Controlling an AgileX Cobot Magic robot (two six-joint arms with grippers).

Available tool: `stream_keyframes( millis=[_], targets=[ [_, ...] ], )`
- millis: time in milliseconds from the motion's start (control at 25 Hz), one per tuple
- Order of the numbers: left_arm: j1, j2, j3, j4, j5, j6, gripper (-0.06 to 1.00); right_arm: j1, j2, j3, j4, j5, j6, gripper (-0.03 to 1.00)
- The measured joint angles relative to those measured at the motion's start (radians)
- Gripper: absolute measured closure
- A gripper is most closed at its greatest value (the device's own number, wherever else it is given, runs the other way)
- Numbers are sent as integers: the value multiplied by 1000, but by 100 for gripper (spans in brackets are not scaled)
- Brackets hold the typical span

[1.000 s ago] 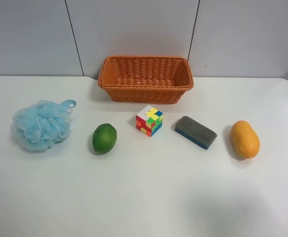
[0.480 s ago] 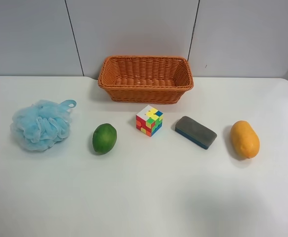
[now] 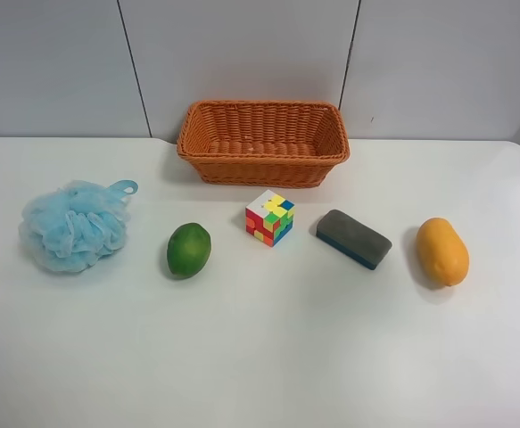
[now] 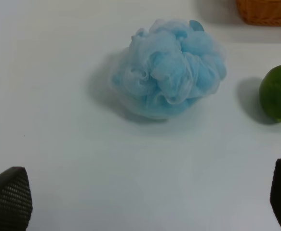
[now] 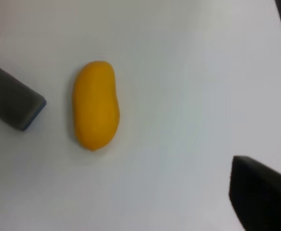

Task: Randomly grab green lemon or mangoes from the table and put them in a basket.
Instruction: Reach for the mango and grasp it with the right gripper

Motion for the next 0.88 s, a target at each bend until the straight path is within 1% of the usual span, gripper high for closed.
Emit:
stream_keyframes(
  millis=[240,440,600,880],
  targets=[
    [0,0,0,0,0,0,-5,0,313,-113,-1,11,-2,-2],
    [0,0,0,0,0,0,-5,0,548,-131,-9,-9,-64,-2],
    [0,0,0,0,0,0,-5,0,689,-132,-9,-42,-86,-2],
    [0,0,0,0,0,0,-5,0,849,-132,-9,-132,-114,-2]
  ],
)
